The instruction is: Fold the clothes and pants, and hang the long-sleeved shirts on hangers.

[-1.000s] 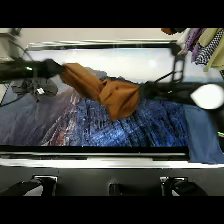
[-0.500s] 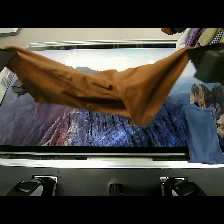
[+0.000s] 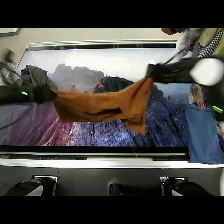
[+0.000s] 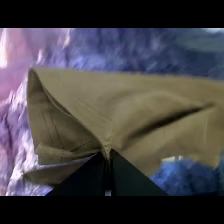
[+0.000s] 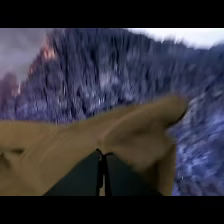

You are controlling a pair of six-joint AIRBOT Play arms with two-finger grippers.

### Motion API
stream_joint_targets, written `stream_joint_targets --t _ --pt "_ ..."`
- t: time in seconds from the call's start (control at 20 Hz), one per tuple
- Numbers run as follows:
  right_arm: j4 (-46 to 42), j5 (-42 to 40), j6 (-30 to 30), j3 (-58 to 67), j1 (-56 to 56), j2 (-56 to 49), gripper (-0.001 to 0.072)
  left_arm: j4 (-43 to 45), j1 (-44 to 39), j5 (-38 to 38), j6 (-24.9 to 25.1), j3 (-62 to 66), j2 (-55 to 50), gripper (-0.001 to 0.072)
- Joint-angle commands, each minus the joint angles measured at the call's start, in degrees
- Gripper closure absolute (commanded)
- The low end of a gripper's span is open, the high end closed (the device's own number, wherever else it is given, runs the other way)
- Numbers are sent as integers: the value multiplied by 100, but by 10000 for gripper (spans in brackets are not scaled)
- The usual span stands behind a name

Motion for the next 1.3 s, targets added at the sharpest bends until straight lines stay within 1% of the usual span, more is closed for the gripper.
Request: stream_joint_targets --t 0.0,0.15,0.2,0.25,0.3,0.35,0.4,0.5,0.65,0.7,0.8,0.85,0.9,0.95,1.15,1.25 --pt "1023 -343 85 -26 0 -1561 681 17 0 529 -79 -1088 -723 687" --pt "1969 -748 -4 -24 0 -2337 680 20 0 822 -74 -1360 -1241 687" --pt "2107 -796 -9 -24 0 -2441 658 20 2 868 -74 -1360 -1357 687" --pt "2142 -809 -24 -24 0 -2470 610 20 4 931 -74 -1360 -1436 686" --pt "2135 -739 -105 -15 -13 -2441 504 20 4 975 -76 -1360 -1462 687" --pt "2218 -573 -391 -7 -92 -2361 420 20 7 1008 -74 -1357 -1460 686" --pt "2295 -356 -688 -7 -247 -2243 390 20 11 1003 -70 -1351 -1460 686" --pt "2304 179 -1132 -7 -850 -1930 390 22 11 984 -57 -1351 -1458 686" --pt "2363 828 -1429 -15 -2155 -1659 390 20 11 986 -57 -1351 -1456 686" --pt "2557 1029 -1537 -48 -2575 -1676 390 20 11 986 -57 -1351 -1456 686" --pt "3156 1134 -1873 -273 -3115 -1738 388 20 11 990 -59 -1351 -1456 686" --pt "3333 1147 -2033 -393 -3233 -1805 387 20 11 994 -57 -1351 -1456 686" --pt "3379 1134 -2138 -527 -3248 -1862 341 20 11 997 -59 -1351 -1456 686" --pt "3392 1137 -2256 -686 -3198 -1943 275 20 11 1005 -57 -1351 -1456 686" --pt "3421 1001 -2505 -1226 -2710 -2347 277 20 11 1010 -59 -1351 -1456 686" --pt "3434 835 -2511 -1314 -2422 -2542 280 20 11 1010 -59 -1351 -1456 686"
